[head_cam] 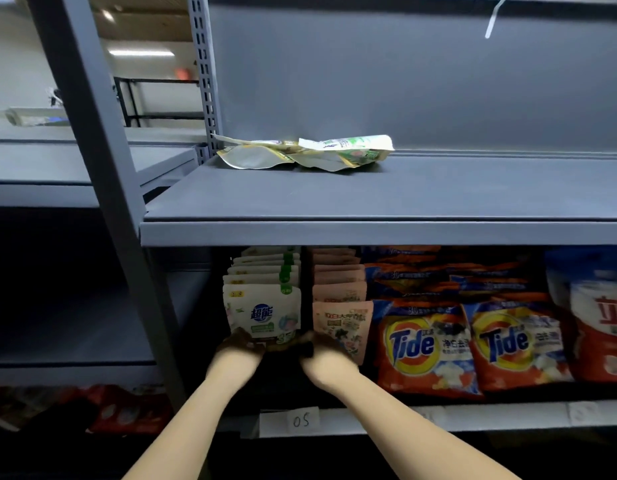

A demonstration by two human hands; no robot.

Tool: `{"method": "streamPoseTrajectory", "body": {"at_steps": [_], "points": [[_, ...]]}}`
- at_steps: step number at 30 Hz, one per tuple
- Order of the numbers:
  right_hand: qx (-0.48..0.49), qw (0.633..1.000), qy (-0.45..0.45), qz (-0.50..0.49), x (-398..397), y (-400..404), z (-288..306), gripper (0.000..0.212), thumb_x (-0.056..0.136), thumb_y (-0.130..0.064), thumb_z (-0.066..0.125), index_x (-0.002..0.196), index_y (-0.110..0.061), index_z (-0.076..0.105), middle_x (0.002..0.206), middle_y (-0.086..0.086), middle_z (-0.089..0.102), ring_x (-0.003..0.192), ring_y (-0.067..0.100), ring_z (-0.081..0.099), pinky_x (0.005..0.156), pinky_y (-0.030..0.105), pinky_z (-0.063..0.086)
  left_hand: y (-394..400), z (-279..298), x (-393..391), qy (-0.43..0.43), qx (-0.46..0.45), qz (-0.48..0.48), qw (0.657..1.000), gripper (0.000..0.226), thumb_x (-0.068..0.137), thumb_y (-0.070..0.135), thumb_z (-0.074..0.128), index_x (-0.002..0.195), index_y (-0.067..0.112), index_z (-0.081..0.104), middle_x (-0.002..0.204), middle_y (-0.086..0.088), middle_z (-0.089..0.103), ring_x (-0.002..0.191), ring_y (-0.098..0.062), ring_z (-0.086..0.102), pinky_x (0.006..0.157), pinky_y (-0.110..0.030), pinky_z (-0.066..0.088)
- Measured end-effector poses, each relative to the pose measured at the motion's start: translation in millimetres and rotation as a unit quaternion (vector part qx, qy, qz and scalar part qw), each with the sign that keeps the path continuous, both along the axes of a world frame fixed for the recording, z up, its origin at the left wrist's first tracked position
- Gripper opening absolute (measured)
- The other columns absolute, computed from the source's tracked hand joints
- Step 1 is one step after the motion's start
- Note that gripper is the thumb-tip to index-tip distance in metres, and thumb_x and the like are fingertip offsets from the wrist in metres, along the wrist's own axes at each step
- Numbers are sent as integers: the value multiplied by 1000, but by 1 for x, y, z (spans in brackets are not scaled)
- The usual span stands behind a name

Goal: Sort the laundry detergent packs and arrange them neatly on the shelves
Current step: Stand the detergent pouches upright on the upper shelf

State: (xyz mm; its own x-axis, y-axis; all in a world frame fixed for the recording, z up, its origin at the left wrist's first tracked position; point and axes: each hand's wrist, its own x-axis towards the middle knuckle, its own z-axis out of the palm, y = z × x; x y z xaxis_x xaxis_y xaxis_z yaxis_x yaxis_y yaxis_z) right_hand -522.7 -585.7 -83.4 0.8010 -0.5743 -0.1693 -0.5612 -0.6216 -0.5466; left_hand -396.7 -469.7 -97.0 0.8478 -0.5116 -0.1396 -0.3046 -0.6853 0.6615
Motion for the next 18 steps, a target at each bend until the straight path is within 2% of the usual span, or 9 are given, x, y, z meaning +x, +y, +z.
{"method": "streamPoseTrajectory", "body": {"at_steps": [2, 5, 7, 9, 12, 15, 18], "points": [[-25, 1000, -10, 16, -16, -1, 15, 38, 93, -29, 46, 130, -20, 49, 132, 7, 52, 118, 26, 52, 97, 33, 45, 4, 11, -11, -3, 22, -18, 1000, 50, 90, 33, 54, 137, 20, 45, 138, -5, 50, 123, -25, 49, 101, -29, 42], [-62, 997, 4, 37, -39, -3, 35, 41, 91, -33, 45, 129, -20, 50, 128, 9, 57, 114, 29, 55, 93, 35, 47, 8, 31, -32, -31, 45, -16, 998, 38, 83, 37, 57, 116, 18, 55, 122, -8, 58, 108, -28, 55, 94, -36, 48], [-86, 996, 7, 37, -53, -4, 50, 39, 89, -35, 46, 123, -16, 51, 124, 11, 58, 109, 31, 56, 86, 36, 48, 9, 47, -47, -38, 43, -23, 998, 32, 82, 41, 56, 104, 18, 54, 115, -7, 59, 98, -25, 57, 88, -35, 50], [-112, 993, 0, 43, -67, -6, 64, 37, 88, -36, 45, 119, -16, 50, 123, 11, 58, 106, 31, 56, 82, 36, 48, 10, 62, -63, -42, 44, -53, 997, 34, 84, 44, 56, 105, 18, 52, 116, -5, 57, 93, -19, 55, 80, -29, 48], [-142, 987, -18, 72, -85, -9, 89, 46, 90, -39, 45, 132, -22, 46, 132, 7, 55, 114, 28, 54, 87, 38, 49, 13, 92, -82, -70, 52, -94, 992, 42, 88, 46, 54, 118, 17, 52, 120, -4, 57, 95, -16, 56, 75, -28, 45], [-158, 983, -39, 90, -99, -12, 121, 48, 93, -40, 45, 138, -26, 42, 136, 5, 53, 117, 26, 54, 86, 37, 49, 16, 129, -95, -110, 52, -112, 986, 28, 88, 47, 53, 100, 22, 56, 101, 3, 61, 87, -13, 60, 76, -30, 49], [-166, 977, -84, 101, -111, -16, 157, 34, 93, -41, 48, 124, -29, 55, 123, -1, 61, 107, 20, 58, 83, 35, 51, 16, 171, -104, -157, 34, -111, 981, 25, 85, 50, 56, 88, 26, 61, 90, 6, 64, 82, -11, 61, 78, -32, 52]]}}
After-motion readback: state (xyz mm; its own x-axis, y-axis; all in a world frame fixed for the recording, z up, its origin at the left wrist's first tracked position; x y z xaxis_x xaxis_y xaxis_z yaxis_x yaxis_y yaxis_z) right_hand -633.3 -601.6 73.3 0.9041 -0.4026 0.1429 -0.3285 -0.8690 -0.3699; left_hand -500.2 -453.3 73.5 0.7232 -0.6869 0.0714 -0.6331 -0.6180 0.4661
